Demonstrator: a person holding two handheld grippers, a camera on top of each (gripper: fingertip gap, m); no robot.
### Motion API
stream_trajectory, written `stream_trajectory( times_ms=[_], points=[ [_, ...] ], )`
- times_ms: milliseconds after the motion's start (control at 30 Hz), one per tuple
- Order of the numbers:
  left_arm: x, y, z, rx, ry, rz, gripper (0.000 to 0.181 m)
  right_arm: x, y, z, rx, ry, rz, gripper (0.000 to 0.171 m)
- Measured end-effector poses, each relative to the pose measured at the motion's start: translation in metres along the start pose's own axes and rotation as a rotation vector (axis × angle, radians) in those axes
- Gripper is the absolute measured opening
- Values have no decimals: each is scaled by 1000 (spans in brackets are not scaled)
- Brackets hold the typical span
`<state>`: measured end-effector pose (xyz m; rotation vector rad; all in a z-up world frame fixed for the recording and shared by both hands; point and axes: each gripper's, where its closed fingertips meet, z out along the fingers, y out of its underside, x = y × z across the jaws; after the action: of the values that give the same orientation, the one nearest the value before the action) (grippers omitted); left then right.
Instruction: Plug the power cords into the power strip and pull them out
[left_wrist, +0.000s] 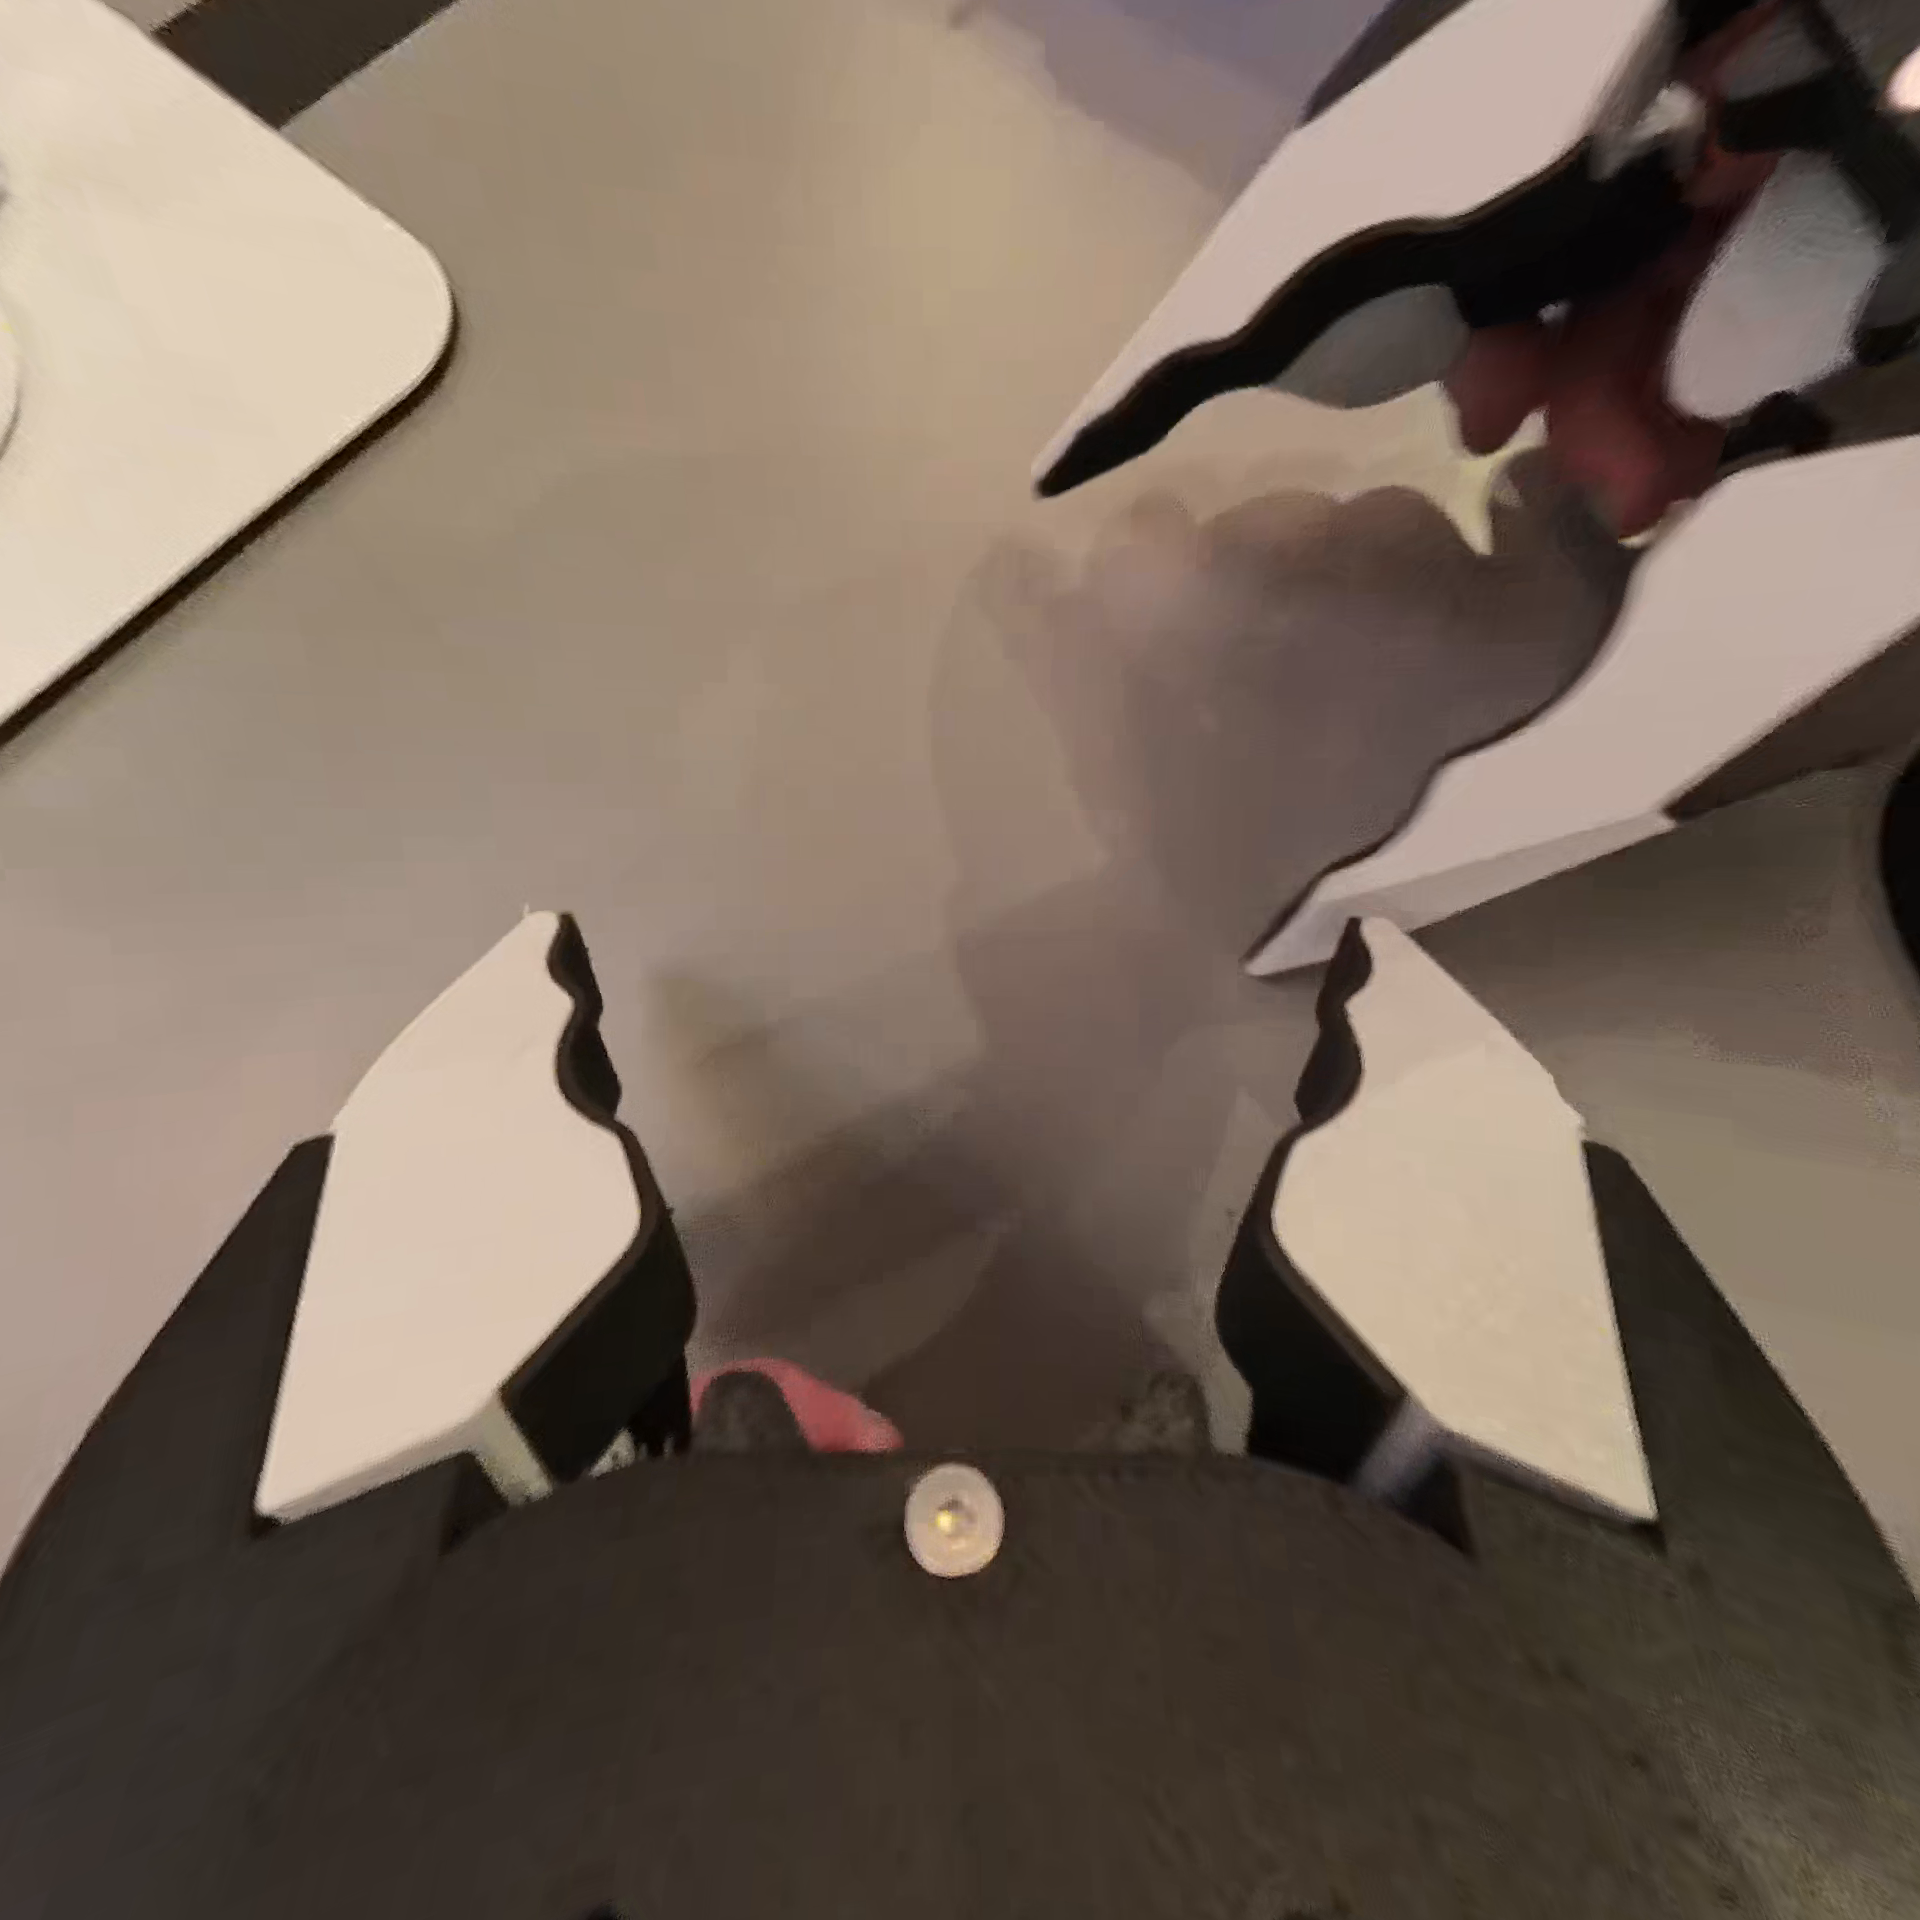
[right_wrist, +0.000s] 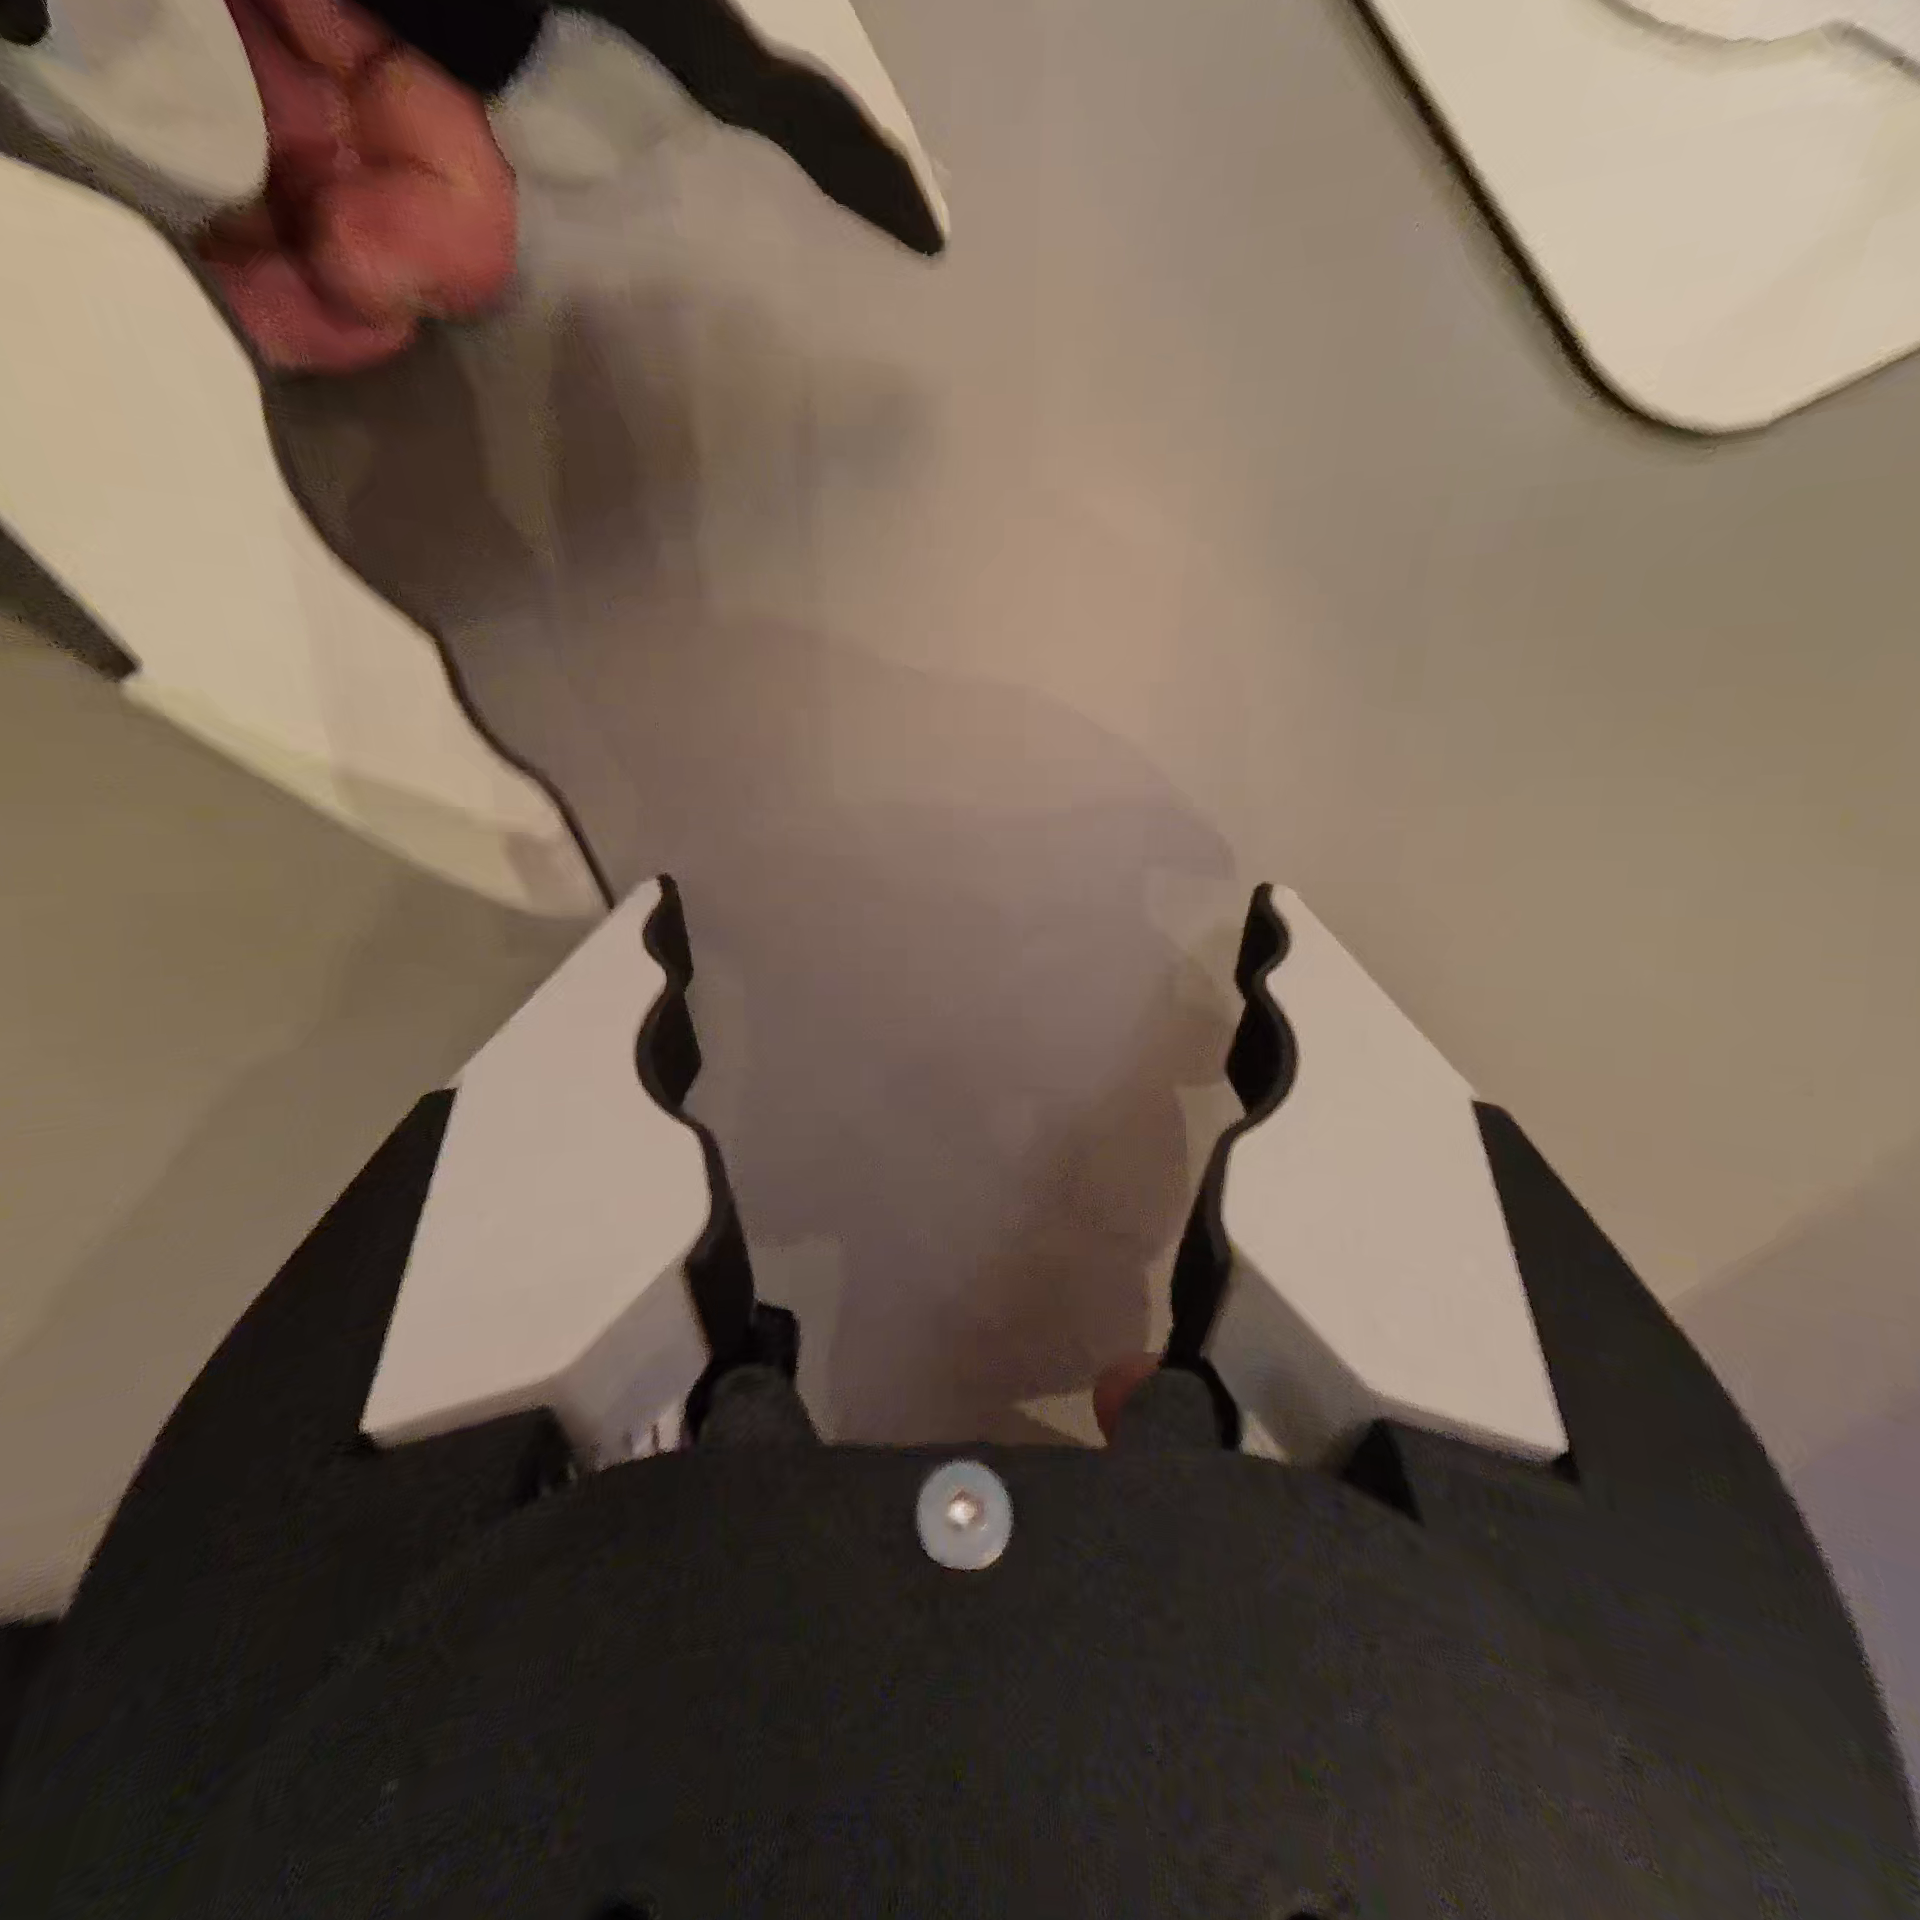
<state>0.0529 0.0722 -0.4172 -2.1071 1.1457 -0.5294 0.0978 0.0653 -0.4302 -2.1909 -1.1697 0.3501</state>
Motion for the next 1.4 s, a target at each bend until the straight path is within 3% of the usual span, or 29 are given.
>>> stream_trajectory(
  times_ms=[167, 300, 567, 733, 833, 900, 967, 1033, 1167, 1267, 1400],
  points=[
    [1, 5, -1, -26, 41, 37, 128, -9, -10, 9, 26, -61, -5, 92],
    [-1, 11, 0, -69, 38, 77, 125, -8, -12, 12, 55, -64, 4, 101],
    [-8, 19, 0, -107, 8, 112, 113, -6, -15, 15, 73, -33, 51, 102],
    [-8, 22, -4, -116, 21, 131, 123, -14, -12, 12, 56, -60, 17, 107],
    [-16, 25, -7, -125, -39, 148, 108, -15, -12, 12, 50, -62, 15, 107],
    [-20, 26, -10, -130, -53, 148, 101, -14, -11, 13, 43, -58, 23, 118],
    [-21, 29, -12, -140, -48, 156, 106, -17, -12, 16, 33, -69, 14, 131],
    [-21, 32, -11, -141, -27, 122, 107, -19, -9, 21, -5, -65, -7, 159],
    [-28, 32, -11, -155, -46, 125, 122, -16, -18, 23, -10, -23, 2, 159],
    [-17, 39, -6, -206, 36, 96, 132, -45, -37, 19, 44, -163, 6, 159],
    [-18, 35, -2, -203, 29, 87, 136, -66, -57, 19, 54, -188, -69, 159]
  ],
)
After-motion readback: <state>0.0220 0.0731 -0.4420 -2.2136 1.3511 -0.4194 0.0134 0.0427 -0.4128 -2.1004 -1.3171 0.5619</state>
